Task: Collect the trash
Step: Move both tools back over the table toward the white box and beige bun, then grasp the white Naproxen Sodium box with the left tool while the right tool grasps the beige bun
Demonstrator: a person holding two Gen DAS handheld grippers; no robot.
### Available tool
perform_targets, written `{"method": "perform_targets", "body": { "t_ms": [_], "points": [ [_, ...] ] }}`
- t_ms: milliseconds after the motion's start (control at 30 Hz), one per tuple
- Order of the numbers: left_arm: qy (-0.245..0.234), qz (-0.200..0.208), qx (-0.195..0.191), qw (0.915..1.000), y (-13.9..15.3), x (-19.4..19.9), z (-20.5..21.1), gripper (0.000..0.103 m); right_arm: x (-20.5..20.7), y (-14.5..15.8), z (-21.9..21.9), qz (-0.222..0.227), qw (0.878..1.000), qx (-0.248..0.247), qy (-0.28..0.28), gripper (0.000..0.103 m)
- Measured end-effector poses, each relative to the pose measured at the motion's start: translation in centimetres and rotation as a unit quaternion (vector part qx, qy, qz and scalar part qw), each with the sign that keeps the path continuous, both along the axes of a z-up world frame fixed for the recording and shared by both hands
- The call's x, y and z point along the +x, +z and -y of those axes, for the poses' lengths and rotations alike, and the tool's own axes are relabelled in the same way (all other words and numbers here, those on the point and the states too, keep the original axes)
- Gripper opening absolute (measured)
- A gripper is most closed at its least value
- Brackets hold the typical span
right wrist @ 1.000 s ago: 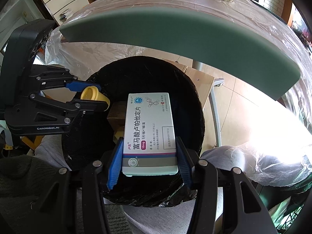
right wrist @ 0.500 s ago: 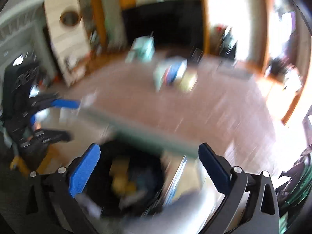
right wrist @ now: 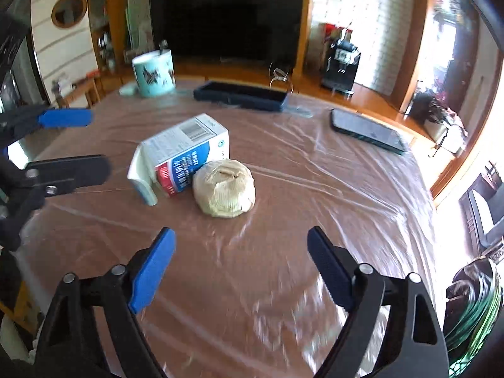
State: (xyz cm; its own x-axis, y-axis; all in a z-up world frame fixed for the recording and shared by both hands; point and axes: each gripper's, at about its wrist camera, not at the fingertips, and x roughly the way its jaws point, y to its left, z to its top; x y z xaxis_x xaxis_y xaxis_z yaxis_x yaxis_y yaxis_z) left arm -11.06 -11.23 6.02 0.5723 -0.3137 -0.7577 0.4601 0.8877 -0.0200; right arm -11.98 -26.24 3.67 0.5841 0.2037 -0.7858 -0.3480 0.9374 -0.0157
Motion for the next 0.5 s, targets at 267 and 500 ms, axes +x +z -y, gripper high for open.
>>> {"method": "perform_targets", "body": {
  "t_ms": [267, 500],
  "points": [
    [-0.027, -0.052, 0.014, 0.9982, -3.0, 3.8, 1.9, 0.073, 3.7, -1.2, -1.6, -0.035, 0.999, 0.004, 0.017, 0.073],
    [-0.023, -0.077, -0.012, 0.9967, -3.5, 5.8, 1.5, 0.068, 4.8, -2.0, -2.4, -0.045, 0.999, 0.004, 0.015, 0.066]
  ]
}}
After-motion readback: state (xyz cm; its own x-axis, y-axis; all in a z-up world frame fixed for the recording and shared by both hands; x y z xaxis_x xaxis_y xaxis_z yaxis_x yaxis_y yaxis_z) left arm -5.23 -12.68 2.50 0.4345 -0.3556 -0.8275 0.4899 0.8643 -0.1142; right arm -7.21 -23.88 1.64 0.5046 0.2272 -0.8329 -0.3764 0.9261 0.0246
